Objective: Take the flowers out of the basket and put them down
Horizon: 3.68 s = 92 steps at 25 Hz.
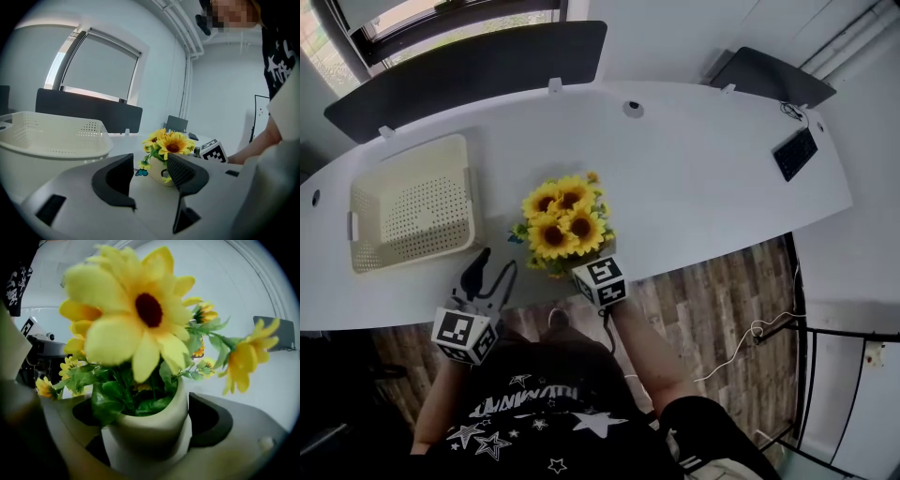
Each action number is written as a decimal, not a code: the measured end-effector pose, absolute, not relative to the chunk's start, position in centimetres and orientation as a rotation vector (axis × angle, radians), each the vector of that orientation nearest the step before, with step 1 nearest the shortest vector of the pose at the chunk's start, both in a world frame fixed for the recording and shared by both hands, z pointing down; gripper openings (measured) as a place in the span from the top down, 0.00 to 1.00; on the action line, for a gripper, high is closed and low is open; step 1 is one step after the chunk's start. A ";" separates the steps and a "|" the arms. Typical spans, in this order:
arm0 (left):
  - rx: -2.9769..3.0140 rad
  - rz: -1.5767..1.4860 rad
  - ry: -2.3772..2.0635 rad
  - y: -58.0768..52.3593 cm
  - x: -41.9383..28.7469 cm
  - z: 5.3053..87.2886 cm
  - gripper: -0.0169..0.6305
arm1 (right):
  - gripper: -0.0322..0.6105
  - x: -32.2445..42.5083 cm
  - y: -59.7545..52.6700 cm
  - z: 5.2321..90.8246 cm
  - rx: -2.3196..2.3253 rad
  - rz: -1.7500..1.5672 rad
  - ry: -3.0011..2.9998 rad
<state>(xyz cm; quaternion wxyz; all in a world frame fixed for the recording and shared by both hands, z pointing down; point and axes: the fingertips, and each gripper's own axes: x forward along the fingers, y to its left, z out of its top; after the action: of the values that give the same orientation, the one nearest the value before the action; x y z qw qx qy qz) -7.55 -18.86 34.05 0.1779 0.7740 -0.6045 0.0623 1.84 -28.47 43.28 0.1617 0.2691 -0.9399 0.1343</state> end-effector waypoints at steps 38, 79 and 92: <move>2.354 0.094 -1.423 -9.2 -16.2 33.4 0.61 | 0.13 3.7 -19.2 40.5 1.460 0.471 -2.475; 2.595 0.003 -1.432 10.7 -14.7 26.3 0.90 | 0.37 6.3 4.3 28.9 1.859 0.463 -2.634; 2.511 -0.056 -1.566 20.2 -11.0 24.9 0.90 | 0.95 11.2 13.0 25.9 1.818 0.180 -2.570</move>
<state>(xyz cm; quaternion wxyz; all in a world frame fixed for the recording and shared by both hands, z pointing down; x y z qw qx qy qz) -11.00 20.24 24.87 0.0908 0.8448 -0.5269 -0.0188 11.25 12.95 25.90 -0.0057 0.5766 -0.8150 0.0572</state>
